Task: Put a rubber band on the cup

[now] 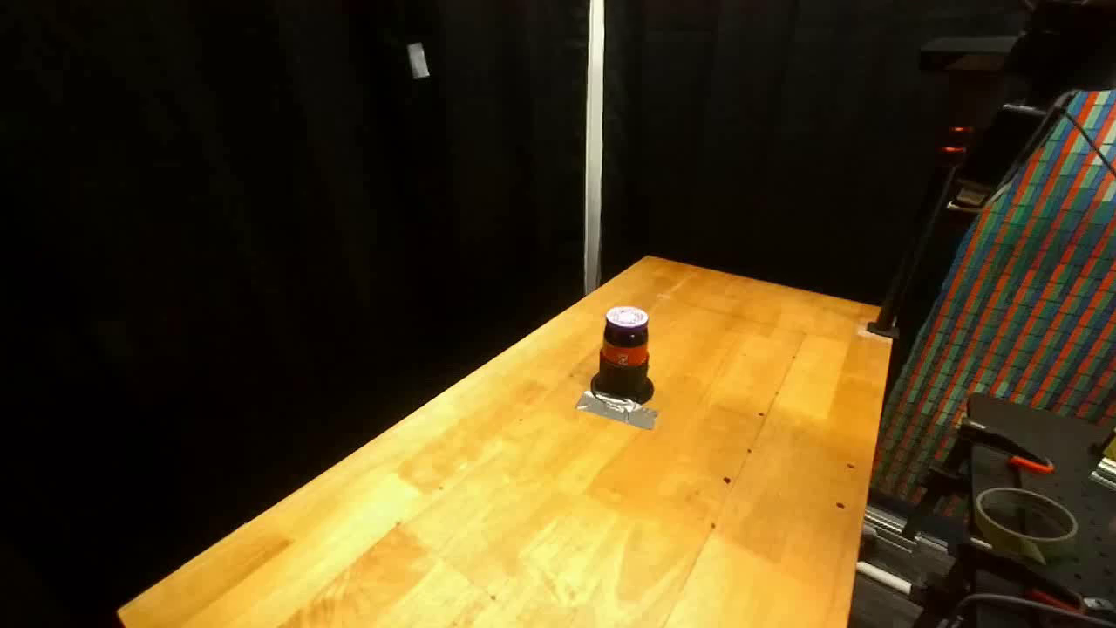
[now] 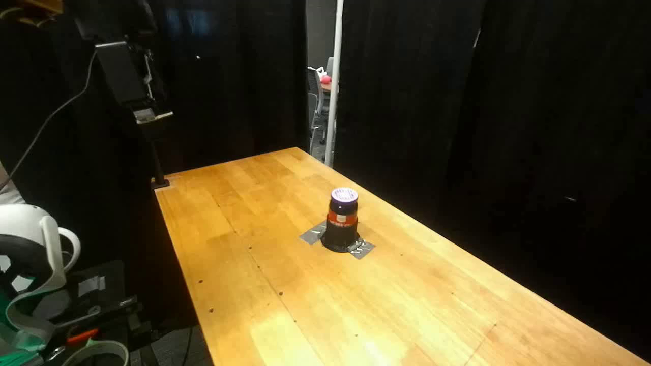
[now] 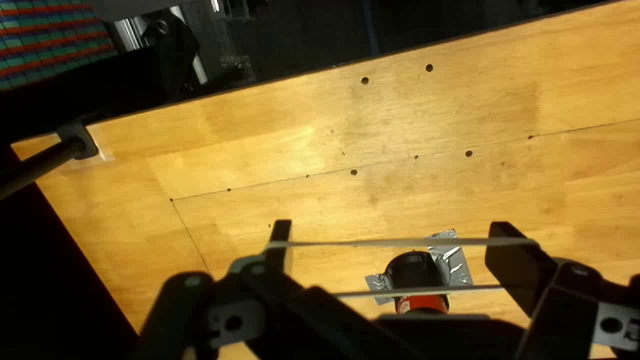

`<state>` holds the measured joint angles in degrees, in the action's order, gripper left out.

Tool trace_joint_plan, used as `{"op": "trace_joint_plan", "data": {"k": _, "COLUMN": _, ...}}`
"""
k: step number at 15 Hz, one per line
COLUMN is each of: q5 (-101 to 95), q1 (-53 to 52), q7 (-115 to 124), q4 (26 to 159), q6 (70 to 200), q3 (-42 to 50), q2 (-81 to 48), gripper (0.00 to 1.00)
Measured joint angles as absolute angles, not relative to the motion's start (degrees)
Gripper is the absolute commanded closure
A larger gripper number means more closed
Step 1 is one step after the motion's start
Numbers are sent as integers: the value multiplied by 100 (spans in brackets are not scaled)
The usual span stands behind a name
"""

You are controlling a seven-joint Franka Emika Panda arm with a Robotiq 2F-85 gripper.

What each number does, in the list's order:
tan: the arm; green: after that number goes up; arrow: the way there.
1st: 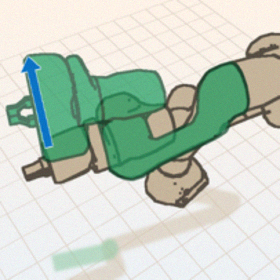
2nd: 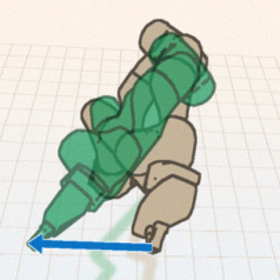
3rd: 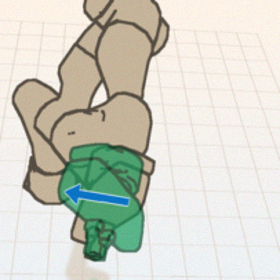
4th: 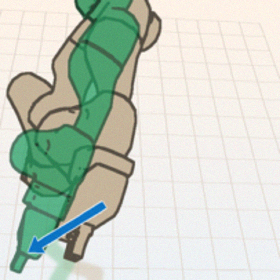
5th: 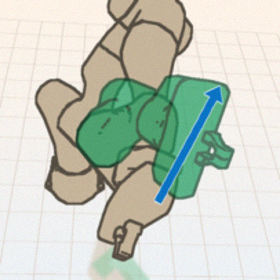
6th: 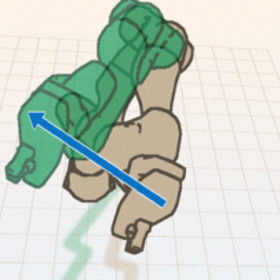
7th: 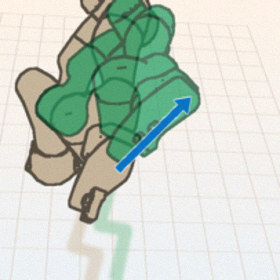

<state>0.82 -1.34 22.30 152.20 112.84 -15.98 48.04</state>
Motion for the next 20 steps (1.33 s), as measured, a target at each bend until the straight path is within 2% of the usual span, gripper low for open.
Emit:
{"op": "trace_joint_plan", "data": {"k": 16, "q5": 82, "q1": -134, "q7": 2227, "q4": 15199, "q6": 11282, "q3": -1596, "q2": 4798, "gripper": 0}}
{"op": "trace_joint_plan", "data": {"k": 20, "q5": 66, "q1": -99, "q7": 2186, "q4": 14610, "q6": 11484, "q3": -1590, "q2": 4106, "gripper": 0}}
